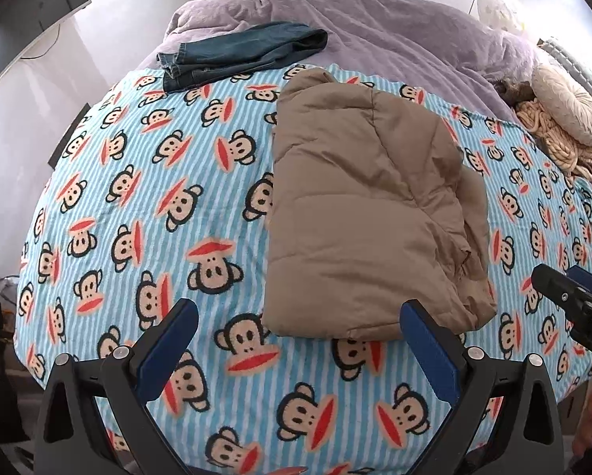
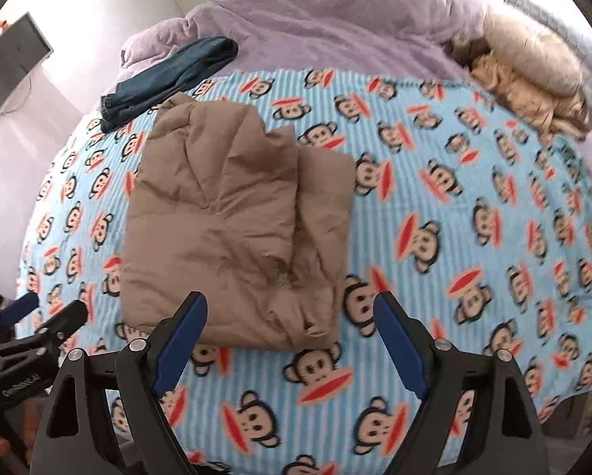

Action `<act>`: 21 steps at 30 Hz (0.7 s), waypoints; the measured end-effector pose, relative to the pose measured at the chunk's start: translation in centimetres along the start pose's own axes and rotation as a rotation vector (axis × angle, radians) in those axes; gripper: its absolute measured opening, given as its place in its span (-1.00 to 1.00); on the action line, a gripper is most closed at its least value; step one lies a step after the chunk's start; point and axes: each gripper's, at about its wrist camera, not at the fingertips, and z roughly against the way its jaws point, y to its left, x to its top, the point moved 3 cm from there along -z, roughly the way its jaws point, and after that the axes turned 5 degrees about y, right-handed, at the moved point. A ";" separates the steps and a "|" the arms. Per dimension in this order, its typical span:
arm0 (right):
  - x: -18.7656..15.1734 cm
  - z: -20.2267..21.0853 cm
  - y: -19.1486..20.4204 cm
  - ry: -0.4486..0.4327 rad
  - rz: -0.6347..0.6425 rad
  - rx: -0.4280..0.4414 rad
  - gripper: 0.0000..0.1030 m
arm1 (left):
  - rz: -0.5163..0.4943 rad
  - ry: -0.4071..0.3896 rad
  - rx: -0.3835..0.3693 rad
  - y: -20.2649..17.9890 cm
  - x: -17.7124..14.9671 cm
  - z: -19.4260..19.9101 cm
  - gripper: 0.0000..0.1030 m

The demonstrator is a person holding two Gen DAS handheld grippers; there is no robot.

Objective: Fold large clothes

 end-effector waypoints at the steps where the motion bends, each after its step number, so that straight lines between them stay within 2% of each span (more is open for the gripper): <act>1: 0.1 0.2 0.0 -0.004 -0.006 0.002 0.71 | -0.004 -0.006 0.004 -0.1 0.1 0.2 0.98; 3: 0.1 0.7 -0.2 -0.020 -0.033 0.008 0.71 | -0.010 -0.018 0.013 -0.1 0.2 0.7 0.98; 8: 0.2 2.1 -0.1 -0.077 -0.029 -0.045 0.71 | -0.017 -0.037 0.015 -0.2 0.6 1.6 0.98; 21: 0.3 3.2 0.5 -0.090 -0.037 -0.043 0.71 | -0.038 -0.071 0.042 -0.8 0.9 2.7 0.98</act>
